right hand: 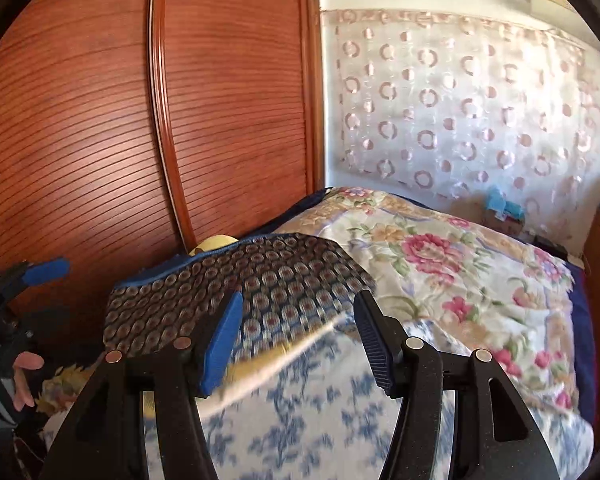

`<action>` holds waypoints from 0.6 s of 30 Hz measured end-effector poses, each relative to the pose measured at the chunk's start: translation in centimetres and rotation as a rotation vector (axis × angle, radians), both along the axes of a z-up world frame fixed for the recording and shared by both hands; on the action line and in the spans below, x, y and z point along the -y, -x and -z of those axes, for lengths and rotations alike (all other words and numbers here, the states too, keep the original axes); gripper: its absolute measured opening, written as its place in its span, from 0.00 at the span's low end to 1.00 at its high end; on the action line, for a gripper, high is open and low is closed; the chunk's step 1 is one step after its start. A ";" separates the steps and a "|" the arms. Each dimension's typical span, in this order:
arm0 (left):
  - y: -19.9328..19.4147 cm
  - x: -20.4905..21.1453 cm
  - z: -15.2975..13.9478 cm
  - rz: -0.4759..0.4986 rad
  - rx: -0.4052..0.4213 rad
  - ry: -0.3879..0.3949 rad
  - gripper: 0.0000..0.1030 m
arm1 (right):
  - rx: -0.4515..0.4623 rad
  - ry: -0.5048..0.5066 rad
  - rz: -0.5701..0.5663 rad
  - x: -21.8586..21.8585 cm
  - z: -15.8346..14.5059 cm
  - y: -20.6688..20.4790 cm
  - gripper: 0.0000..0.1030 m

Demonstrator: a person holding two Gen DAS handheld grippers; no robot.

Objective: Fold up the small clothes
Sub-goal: 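Lower the shirt bundle onto the gold cloth and open the left gripper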

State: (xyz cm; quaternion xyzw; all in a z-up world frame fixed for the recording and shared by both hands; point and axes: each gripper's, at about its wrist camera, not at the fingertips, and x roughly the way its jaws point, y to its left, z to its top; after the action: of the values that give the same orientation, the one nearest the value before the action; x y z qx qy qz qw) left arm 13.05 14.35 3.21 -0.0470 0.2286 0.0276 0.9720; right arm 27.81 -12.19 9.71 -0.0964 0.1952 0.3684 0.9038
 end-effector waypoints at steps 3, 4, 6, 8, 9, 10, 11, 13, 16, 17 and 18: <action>0.4 1.8 -0.1 0.020 0.006 0.002 0.81 | 0.009 -0.009 0.042 2.5 0.3 3.3 0.61; 0.6 2.6 -0.2 0.028 0.010 0.000 0.81 | 0.014 -0.013 0.055 3.4 0.3 4.4 0.62; 1.1 4.0 -0.2 0.045 0.018 -0.006 0.81 | 0.024 -0.022 0.086 5.2 0.3 7.0 0.65; 1.6 5.4 -0.2 0.067 0.018 -0.007 0.81 | 0.036 -0.038 0.118 7.0 0.4 9.6 0.68; 1.8 6.1 -0.2 0.077 0.017 -0.006 0.81 | 0.043 -0.044 0.132 7.7 0.4 10.9 0.69; 2.0 6.7 -0.4 0.082 0.017 -0.007 0.81 | 0.051 -0.050 0.148 8.2 0.4 12.0 0.72; 2.2 7.3 -0.5 0.088 0.019 -0.009 0.81 | 0.059 -0.060 0.167 9.1 0.2 13.5 0.74; 2.9 8.5 -1.0 0.101 0.027 -0.020 0.81 | 0.079 -0.076 0.192 9.9 -0.2 15.5 0.78; 4.0 9.7 -1.7 0.102 0.042 -0.037 0.81 | 0.105 -0.092 0.249 11.1 -0.3 19.2 0.81; 4.3 10.2 -1.9 0.102 0.048 -0.038 0.81 | 0.109 -0.097 0.263 11.5 -0.4 20.2 0.82; 4.7 10.4 -2.1 0.101 0.051 -0.039 0.81 | 0.112 -0.103 0.282 11.9 -0.5 21.2 0.82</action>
State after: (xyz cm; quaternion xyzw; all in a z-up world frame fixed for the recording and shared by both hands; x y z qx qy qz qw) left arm 8.39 3.90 5.26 -0.0172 0.2054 -0.0184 0.9783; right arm 6.58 -24.08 10.20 -0.0420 0.1369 0.2416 0.9597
